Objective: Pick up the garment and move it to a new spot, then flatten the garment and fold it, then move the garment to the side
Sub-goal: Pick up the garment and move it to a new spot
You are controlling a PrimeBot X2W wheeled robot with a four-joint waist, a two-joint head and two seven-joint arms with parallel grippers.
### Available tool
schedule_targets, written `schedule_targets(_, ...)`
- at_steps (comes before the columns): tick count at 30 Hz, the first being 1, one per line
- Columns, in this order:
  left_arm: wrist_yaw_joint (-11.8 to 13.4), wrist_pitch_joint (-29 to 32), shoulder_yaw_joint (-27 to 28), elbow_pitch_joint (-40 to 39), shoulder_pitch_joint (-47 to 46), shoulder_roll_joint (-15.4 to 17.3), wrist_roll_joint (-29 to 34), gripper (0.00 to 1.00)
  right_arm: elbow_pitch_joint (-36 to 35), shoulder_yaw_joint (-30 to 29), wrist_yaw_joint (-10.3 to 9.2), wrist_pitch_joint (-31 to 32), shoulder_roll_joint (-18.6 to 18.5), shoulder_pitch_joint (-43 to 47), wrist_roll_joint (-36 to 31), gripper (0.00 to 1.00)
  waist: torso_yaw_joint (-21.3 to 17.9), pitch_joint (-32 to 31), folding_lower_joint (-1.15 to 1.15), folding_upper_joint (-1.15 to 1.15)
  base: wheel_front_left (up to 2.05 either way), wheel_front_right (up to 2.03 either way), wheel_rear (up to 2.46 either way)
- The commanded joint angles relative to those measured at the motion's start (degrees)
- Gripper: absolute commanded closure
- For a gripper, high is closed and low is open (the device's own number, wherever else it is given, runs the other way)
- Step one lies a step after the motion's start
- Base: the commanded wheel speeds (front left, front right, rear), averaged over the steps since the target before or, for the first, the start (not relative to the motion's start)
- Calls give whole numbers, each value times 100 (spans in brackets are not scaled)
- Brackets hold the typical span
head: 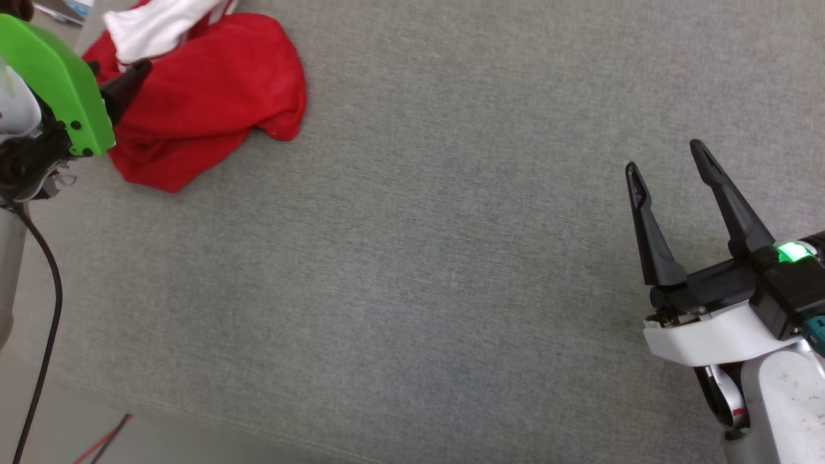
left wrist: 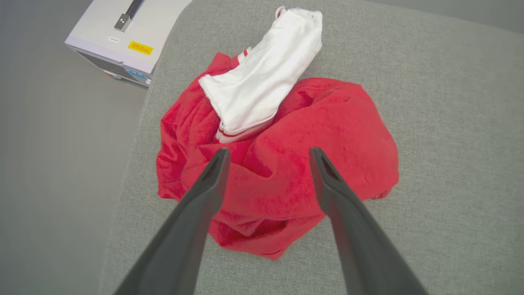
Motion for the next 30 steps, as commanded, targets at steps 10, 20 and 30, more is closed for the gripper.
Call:
schedule_targets(10,-15,1139,-637,1133,-351,-17,-244,0,-128,-59,-5,-51,-90,-274,-42,0,-500,780,-1,0,0,0,0)
schedule_targets(20,-15,975,-1179,1448,-184,-207,-371,100,-59,-153,-5,-51,-69,-240,-2,0,-475,691,-1,0,0,0,0)
schedule_targets(30,-15,-349,-1641,844,-596,237,-260,100,68,-214,-5,-51,95,-28,94,0,-394,-196,-1,0,0,0,0)
